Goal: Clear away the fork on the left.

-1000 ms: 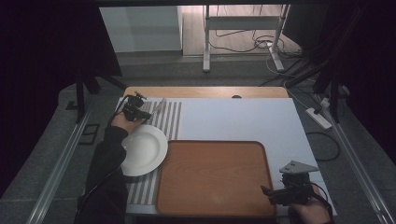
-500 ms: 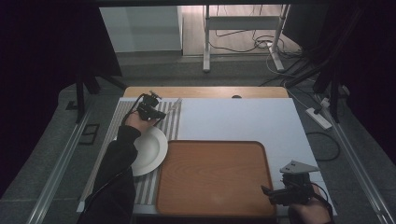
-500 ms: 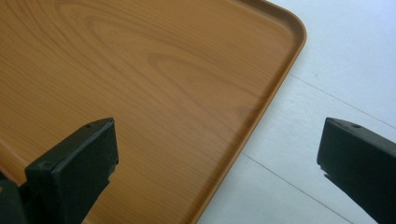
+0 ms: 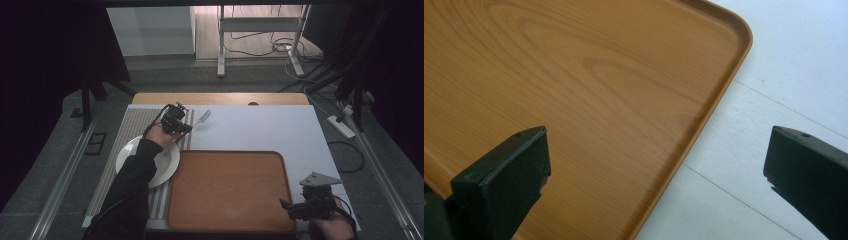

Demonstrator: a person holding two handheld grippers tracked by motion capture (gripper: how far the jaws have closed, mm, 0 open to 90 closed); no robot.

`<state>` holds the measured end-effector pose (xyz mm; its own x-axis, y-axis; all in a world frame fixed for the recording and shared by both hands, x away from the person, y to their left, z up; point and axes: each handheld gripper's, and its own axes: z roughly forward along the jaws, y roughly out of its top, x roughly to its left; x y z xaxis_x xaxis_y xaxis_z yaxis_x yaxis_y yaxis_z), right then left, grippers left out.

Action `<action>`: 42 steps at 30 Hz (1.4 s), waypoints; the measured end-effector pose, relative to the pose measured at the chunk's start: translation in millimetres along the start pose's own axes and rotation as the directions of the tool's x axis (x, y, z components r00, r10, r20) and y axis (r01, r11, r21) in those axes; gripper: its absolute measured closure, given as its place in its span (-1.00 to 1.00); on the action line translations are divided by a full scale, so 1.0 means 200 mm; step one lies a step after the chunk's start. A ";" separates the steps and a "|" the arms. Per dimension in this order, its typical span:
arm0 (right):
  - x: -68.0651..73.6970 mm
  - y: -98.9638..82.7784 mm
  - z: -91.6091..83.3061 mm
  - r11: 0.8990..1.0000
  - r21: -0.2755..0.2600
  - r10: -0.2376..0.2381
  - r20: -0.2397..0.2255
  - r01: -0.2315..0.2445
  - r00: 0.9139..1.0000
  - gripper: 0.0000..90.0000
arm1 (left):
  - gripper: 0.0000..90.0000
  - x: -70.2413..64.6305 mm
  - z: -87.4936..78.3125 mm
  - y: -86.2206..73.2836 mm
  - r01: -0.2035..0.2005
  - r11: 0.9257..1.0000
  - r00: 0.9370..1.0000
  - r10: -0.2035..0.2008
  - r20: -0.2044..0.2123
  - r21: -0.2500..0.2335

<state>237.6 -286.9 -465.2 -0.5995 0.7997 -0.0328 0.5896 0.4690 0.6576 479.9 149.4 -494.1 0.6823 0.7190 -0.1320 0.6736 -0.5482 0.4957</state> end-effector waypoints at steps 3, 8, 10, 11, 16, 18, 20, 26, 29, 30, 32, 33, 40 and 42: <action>0.00 0.00 0.00 1.000 0.000 -0.001 0.000 0.001 1.000 -1.00 | 0.88 -0.05 0.01 0.00 -0.010 1.000 1.000 0.010 0.009 0.003; 0.00 0.00 0.00 1.000 -0.001 -0.001 0.001 0.001 1.000 -1.00 | 0.88 -0.14 0.00 -0.01 -0.029 1.000 0.999 0.028 0.021 0.005; 0.00 0.00 0.00 1.000 -0.002 -0.002 0.001 0.002 1.000 -1.00 | 0.88 -0.18 -0.01 -0.02 -0.033 0.999 0.999 0.033 0.027 0.003; 0.00 0.00 0.00 1.000 -0.003 -0.001 0.001 0.001 1.000 -1.00 | 0.88 -0.19 -0.01 -0.03 -0.036 0.999 0.999 0.035 0.028 0.005; 0.00 0.00 -0.01 1.000 -0.008 0.002 0.002 -0.002 1.000 -1.00 | 0.88 -0.25 -0.03 -0.09 -0.036 0.999 0.999 0.036 0.036 0.002; 0.00 0.00 -0.01 1.000 -0.010 0.003 0.001 -0.003 1.000 -1.00 | 0.88 -0.27 -0.04 -0.12 -0.039 0.999 0.999 0.039 0.031 0.010; 0.00 0.00 -0.01 1.000 -0.015 0.006 0.000 -0.006 1.000 -1.00 | 0.88 -0.29 -0.06 -0.14 -0.037 0.999 0.999 0.037 0.034 0.014; 0.00 0.00 -0.01 1.000 -0.014 0.000 0.000 0.000 1.000 -1.00 | 0.88 -0.36 -0.09 -0.21 -0.038 0.999 0.998 0.037 0.044 0.020; 0.00 0.00 -0.01 1.000 -0.017 -0.002 0.001 0.002 1.000 -1.00 | 0.88 -0.40 -0.10 -0.24 -0.042 0.999 0.998 0.041 0.047 0.024; 0.00 0.00 -0.01 1.000 -0.016 -0.002 0.000 0.002 1.000 -1.00 | 0.88 -0.41 -0.11 -0.25 -0.042 0.999 0.998 0.041 0.048 0.022; 0.00 0.00 -0.01 1.000 -0.017 -0.003 0.001 0.003 1.000 -1.00 | 0.88 -0.43 -0.12 -0.27 -0.039 0.999 0.998 0.038 0.049 0.019; 0.00 0.00 -0.01 1.000 -0.018 -0.003 0.001 0.003 1.000 -1.00 | 0.88 -0.44 -0.12 -0.28 -0.038 0.999 0.998 0.037 0.045 0.018; 0.00 0.00 -0.01 1.000 -0.019 -0.008 -0.001 0.008 1.000 -1.00 | 0.88 -0.51 -0.17 -0.38 -0.004 1.000 0.998 0.003 0.063 0.011; 0.00 0.00 -0.01 1.000 -0.019 -0.010 -0.001 0.010 1.000 -1.00 | 0.88 -0.52 -0.17 -0.40 -0.002 1.000 0.998 0.001 0.068 0.016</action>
<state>235.5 -287.3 -463.7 -0.6055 0.7949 -0.0388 0.5732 0.4694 0.6716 344.9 132.3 -489.8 0.7005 0.6880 -0.1898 0.6769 -0.5563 0.4820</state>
